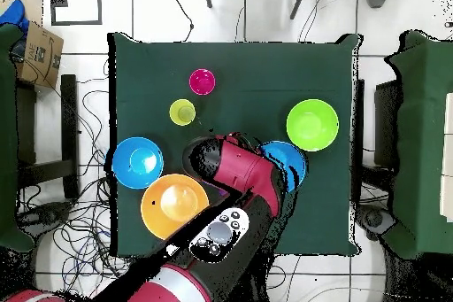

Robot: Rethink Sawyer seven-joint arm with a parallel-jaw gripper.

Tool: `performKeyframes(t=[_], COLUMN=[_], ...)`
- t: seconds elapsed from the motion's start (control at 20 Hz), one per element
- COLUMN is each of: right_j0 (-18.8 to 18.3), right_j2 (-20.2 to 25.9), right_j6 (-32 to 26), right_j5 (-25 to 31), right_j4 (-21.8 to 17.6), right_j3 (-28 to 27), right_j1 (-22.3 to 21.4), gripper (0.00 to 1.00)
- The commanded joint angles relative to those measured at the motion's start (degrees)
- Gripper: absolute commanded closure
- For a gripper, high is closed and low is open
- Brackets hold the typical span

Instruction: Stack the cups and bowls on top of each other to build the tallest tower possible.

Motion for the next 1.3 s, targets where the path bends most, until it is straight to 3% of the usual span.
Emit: performKeyframes(t=[0.05,0.55,1.25,1.3], right_j0=[-1.9,-2.4,-1.3,-1.0], right_j2=[9.9,11.7,12.9,12.5], right_j6=[7.3,6.7,8.5,8.4], right_j5=[-2.3,0.3,-0.4,-0.7], right_j4=[-1.2,-1.1,-0.5,-0.9], right_j3=[3.7,5.2,5.7,5.4], right_j1=[0.7,-0.5,-0.2,0.0], gripper=[1.0,1.0,1.0,0.0])
